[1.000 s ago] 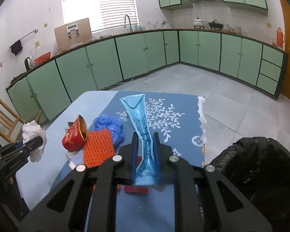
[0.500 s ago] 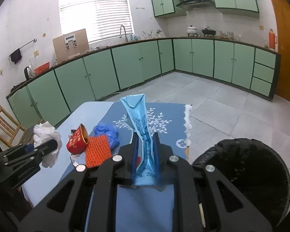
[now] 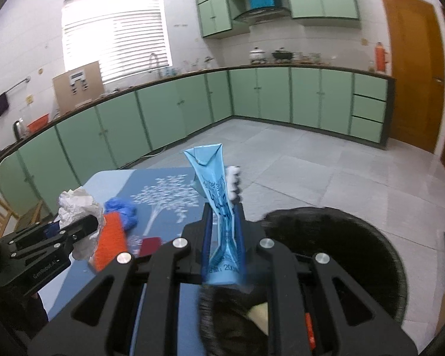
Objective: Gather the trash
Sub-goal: 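Carry the white tissue and blue juice carton toward the bin, then open both grippers to drop the tissue and carton into the bin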
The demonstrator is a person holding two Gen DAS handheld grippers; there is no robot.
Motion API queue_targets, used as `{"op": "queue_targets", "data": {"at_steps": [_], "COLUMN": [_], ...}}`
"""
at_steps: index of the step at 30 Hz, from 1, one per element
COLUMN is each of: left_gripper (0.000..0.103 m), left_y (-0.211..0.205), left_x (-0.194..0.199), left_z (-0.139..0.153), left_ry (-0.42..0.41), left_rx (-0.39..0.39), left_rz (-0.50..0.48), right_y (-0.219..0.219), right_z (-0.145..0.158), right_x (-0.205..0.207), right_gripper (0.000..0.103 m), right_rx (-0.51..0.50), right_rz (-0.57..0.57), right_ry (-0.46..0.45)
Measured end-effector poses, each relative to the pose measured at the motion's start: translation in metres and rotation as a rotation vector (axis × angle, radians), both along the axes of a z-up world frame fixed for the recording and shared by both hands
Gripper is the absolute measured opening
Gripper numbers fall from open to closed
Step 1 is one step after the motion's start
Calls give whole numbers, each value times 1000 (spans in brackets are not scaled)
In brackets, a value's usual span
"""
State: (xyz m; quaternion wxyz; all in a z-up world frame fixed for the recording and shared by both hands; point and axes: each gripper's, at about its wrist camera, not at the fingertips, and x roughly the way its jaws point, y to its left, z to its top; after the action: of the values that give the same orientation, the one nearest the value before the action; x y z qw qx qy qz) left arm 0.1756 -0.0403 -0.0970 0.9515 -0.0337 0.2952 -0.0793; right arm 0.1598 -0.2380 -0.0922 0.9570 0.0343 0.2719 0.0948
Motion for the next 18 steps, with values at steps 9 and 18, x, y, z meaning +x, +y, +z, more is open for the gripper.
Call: {"op": "queue_targets", "data": {"at_steps": [9, 18], "left_gripper": [26, 26], "left_y": [-73, -119], "left_x": [9, 19], "left_z": [-4, -18], "left_ry": [-29, -3], "left_rx": [-4, -7], "left_rz": [-136, -214], "right_y": [-67, -113], "right_z": [-14, -44], "right_x": [-19, -25], "right_gripper": [14, 14], "right_rx": [-43, -48], "right_rz": [-142, -235], "right_ry": [15, 66]}}
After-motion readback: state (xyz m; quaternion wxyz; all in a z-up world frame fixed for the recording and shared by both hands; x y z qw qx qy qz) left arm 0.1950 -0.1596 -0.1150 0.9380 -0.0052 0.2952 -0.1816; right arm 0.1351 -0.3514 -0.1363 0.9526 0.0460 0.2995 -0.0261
